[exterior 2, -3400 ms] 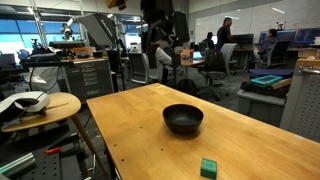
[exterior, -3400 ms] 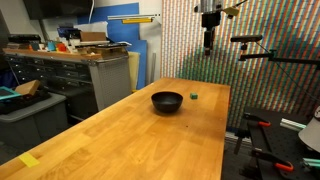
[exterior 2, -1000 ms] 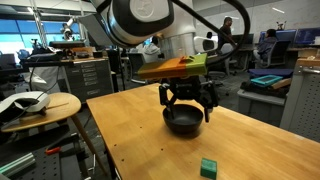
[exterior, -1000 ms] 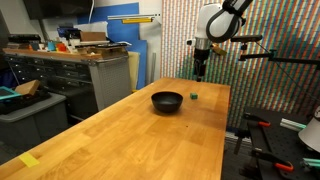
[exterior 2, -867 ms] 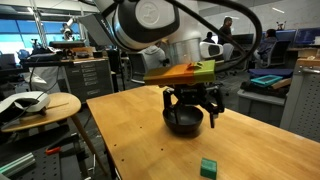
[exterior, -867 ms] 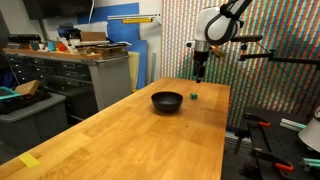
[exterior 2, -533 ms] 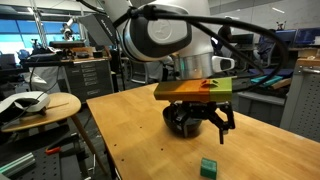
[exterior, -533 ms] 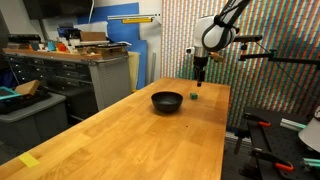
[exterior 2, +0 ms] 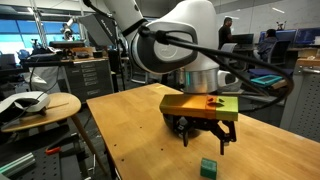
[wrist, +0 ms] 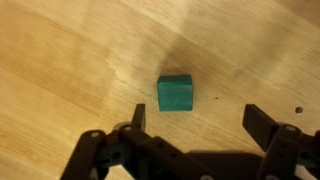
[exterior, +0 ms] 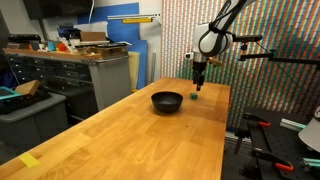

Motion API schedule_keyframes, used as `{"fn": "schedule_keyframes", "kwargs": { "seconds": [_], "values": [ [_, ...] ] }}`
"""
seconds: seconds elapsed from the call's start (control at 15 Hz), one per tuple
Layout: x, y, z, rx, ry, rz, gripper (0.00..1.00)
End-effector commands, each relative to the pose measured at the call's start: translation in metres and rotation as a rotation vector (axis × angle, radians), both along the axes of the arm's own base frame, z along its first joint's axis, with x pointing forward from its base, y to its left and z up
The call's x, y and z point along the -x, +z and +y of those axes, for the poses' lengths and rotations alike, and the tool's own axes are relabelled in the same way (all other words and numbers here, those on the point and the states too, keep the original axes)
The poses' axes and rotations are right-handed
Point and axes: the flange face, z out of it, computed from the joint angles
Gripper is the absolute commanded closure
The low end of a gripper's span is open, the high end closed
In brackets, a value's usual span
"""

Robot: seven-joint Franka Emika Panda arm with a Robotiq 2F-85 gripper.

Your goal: Pick up the block and put it in the bowl

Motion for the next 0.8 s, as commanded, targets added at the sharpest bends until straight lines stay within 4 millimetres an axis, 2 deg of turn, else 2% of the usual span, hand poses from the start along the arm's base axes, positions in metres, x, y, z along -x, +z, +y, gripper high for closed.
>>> {"fn": "schedule_keyframes", "kwargs": {
  "seconds": [0.0, 0.73],
  "values": [
    [-0.009, -0.009, -0.015, -0.011, 0.012, -0.028, 0.00],
    [-0.020, -0.044, -0.032, -0.048, -0.018, -0.010, 0.00]
  ]
}}
